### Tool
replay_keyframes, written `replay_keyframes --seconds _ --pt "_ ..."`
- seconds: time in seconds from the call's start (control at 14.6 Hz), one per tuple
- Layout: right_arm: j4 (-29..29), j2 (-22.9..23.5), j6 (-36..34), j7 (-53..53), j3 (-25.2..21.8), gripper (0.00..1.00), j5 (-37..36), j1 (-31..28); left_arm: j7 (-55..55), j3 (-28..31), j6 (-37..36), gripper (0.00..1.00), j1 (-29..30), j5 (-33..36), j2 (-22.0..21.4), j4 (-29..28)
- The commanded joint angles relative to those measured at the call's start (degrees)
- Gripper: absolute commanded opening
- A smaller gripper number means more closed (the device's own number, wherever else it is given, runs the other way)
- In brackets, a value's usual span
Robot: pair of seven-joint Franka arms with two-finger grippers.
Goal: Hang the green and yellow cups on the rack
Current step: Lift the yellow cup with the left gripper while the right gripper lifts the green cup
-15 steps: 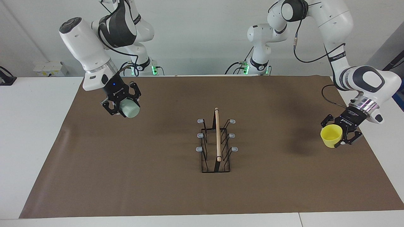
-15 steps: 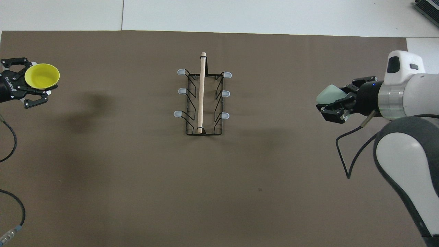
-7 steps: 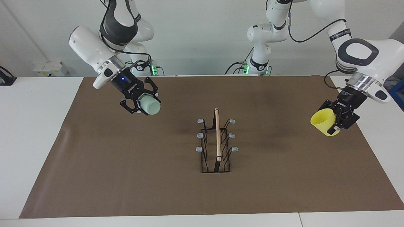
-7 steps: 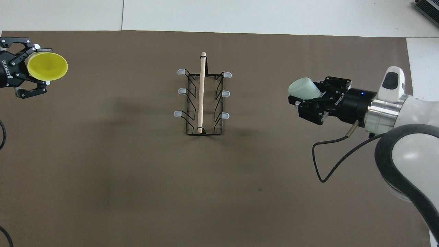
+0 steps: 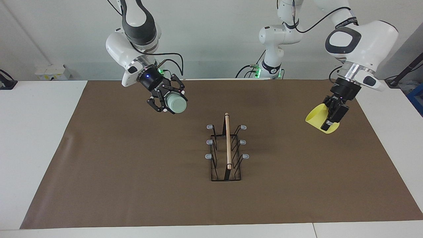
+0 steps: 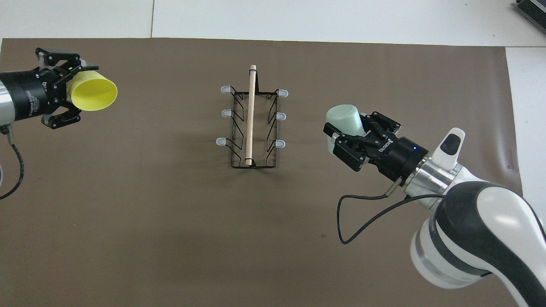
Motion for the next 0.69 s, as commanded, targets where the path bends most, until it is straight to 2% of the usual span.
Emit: replay_keyframes --seconds 0.0,0.14,0.21,0.48,0.62 --pt "-0.9 1.5 -0.3 -14.5 -0.2 0.0 16.7 1.2 -2.7 -4.8 5.0 0.0 -0.1 10.2 -2.4 -3.6" --pt "-0.8 5.1 -3.7 -28.3 -0.2 0.0 30.1 2.8 -7.0 -8.1 7.2 0.0 -0.1 19.9 -2.4 -4.4" --pt "-0.8 6.6 -4.9 -32.6 -0.2 0.0 33.5 2.9 -11.3 -9.6 7.8 0.0 -0.1 25.0 -2.4 -4.7" --pt "-0.7 10.2 -9.5 -38.6 -0.2 0.0 36.1 3.0 -24.5 -14.9 8.3 0.0 0.0 42.1 -3.2 -6.5" --pt "-0.4 11.3 -12.8 -43.7 -0.2 0.0 43.4 3.3 -25.2 -17.6 8.2 0.0 0.0 49.1 -4.2 -8.0"
